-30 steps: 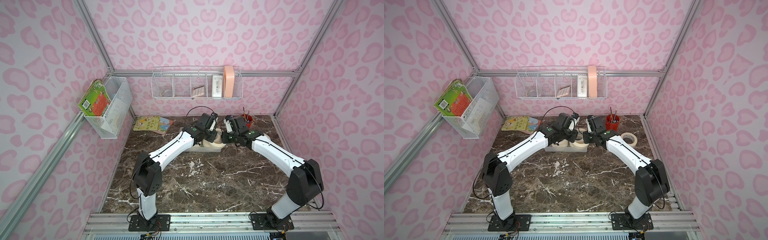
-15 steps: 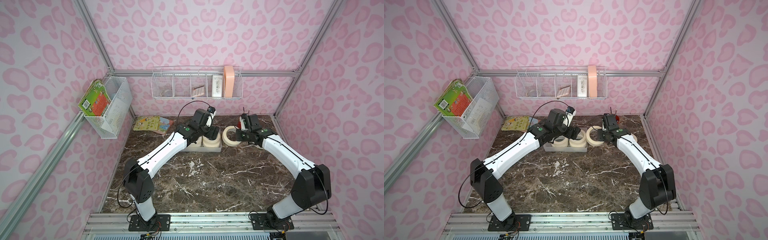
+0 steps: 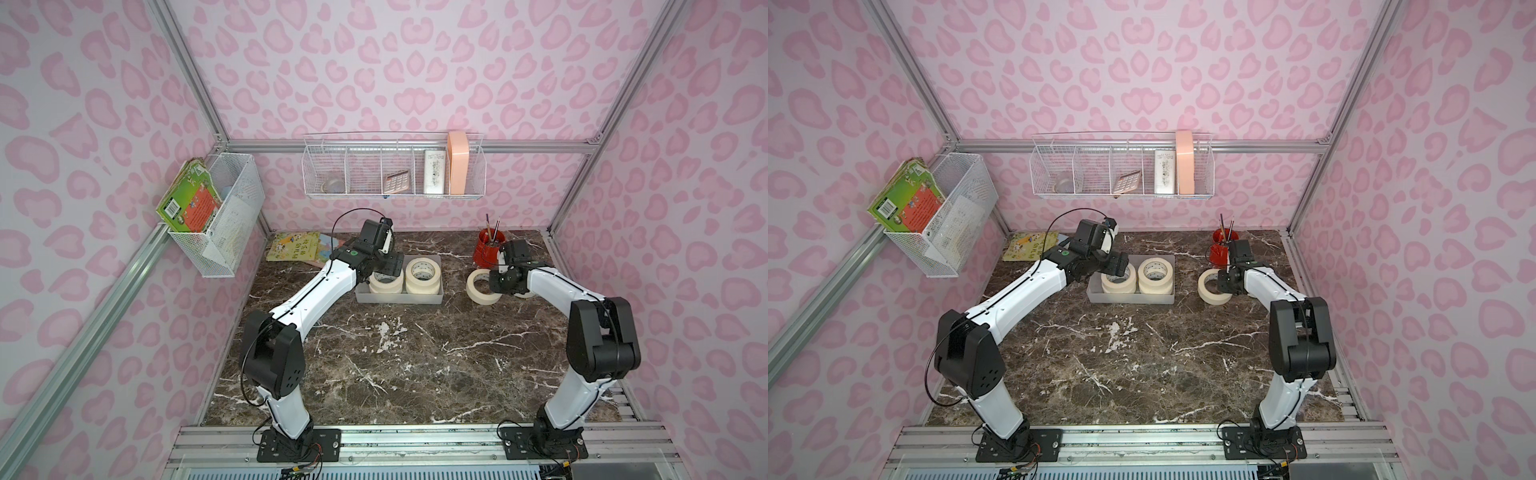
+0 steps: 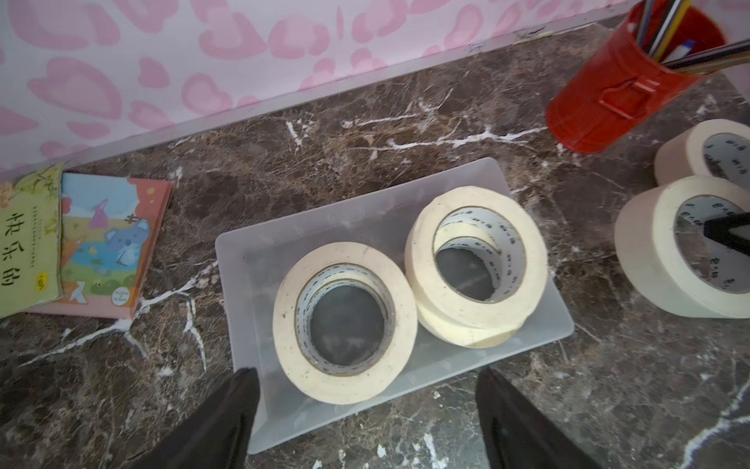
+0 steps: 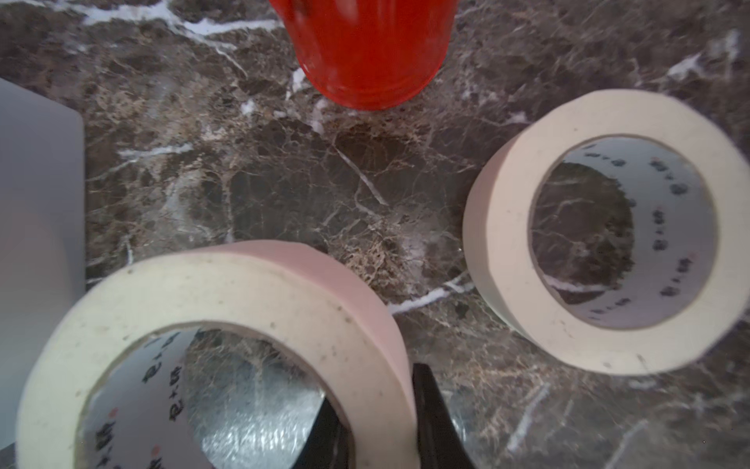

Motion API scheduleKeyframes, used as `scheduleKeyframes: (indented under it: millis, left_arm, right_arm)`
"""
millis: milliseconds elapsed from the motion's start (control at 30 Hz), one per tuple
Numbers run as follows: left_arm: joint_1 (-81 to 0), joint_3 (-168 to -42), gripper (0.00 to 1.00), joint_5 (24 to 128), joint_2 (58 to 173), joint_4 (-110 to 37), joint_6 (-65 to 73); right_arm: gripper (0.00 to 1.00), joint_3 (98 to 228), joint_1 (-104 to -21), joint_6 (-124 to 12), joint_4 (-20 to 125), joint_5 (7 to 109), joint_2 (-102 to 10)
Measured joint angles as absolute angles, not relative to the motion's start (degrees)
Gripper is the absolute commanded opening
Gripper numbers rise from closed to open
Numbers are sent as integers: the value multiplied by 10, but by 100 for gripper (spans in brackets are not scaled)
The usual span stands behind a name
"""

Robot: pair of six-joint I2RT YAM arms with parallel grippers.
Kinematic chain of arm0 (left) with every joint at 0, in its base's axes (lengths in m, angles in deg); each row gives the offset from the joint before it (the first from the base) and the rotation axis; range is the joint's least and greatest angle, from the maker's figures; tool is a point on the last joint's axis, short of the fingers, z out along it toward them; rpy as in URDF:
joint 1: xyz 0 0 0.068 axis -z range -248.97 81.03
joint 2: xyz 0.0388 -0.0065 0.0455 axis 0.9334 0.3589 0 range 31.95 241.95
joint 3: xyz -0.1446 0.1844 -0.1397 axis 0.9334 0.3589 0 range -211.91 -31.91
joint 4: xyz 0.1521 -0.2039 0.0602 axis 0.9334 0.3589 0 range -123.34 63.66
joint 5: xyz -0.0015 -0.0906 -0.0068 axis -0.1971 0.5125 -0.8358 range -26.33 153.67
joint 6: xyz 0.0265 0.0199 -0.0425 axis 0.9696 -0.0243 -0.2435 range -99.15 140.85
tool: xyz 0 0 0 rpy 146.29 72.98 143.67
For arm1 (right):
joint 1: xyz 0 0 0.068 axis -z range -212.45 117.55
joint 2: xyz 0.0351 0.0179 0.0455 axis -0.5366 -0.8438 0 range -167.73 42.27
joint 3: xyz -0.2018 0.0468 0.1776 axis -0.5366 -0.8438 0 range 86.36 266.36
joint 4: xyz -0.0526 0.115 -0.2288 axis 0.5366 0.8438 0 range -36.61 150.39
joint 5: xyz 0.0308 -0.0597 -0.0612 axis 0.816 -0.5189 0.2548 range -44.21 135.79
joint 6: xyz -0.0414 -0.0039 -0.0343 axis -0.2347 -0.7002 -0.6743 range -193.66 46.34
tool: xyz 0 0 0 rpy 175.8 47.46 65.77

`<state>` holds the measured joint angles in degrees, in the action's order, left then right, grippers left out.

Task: Take out the art tape in the storage box
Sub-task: Place the art tape at the center of the board.

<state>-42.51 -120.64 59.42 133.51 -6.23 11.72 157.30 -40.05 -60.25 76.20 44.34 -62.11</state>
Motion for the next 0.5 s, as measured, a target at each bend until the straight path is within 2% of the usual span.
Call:
scheduleKeyframes:
  millis: [333, 367, 433, 500]
  left_arm:
    - [-460, -1196, 85, 612, 1365, -59, 105]
    - [-460, -1196, 85, 612, 1369, -59, 105]
    - [-461, -1196, 85, 613, 1374, -59, 103]
    - [-462, -1198, 86, 615, 1380, -57, 101]
  right_arm:
    - [0, 1654, -376, -610, 720, 447, -732]
    - [3, 1661, -374, -610, 719, 443, -740]
    - [21, 1666, -372, -611, 719, 432, -747]
    - [32, 1665, -375, -614, 721, 430, -745]
